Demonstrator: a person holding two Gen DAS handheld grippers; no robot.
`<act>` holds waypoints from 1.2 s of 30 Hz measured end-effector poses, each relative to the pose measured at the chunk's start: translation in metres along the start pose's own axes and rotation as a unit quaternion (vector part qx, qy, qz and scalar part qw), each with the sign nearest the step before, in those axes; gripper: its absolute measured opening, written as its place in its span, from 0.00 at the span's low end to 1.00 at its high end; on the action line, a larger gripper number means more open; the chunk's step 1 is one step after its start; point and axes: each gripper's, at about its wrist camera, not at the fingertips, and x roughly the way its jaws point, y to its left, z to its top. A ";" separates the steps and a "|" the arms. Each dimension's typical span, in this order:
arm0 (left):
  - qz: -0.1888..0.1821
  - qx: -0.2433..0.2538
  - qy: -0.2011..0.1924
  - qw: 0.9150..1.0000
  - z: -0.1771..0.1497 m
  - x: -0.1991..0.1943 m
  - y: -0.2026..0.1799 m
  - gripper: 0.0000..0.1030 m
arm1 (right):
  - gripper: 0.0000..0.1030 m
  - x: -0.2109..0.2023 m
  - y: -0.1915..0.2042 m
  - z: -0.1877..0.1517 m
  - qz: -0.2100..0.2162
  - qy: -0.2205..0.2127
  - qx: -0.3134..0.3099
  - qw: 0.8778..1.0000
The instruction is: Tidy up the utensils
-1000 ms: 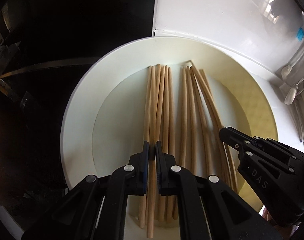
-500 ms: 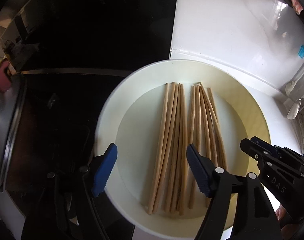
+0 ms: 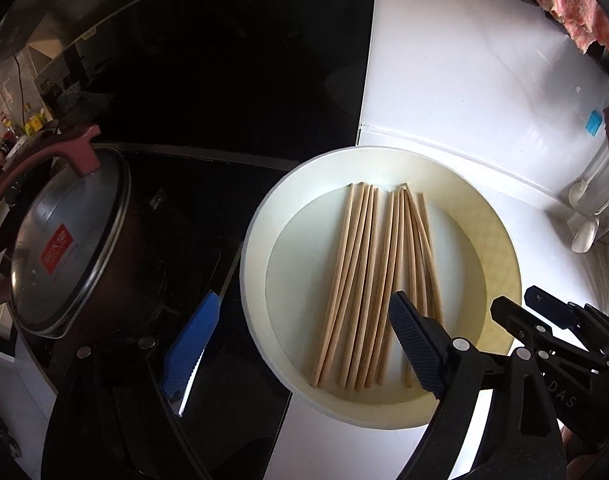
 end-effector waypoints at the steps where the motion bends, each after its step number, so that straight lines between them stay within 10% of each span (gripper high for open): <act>1: 0.000 -0.002 -0.002 1.000 -0.001 -0.002 0.000 0.83 | 0.50 -0.002 0.000 0.000 0.000 -0.001 -0.001 1.000; 36: 0.009 -0.018 -0.026 0.999 -0.006 -0.039 0.003 0.93 | 0.64 -0.037 -0.001 -0.008 -0.007 -0.005 0.012 1.000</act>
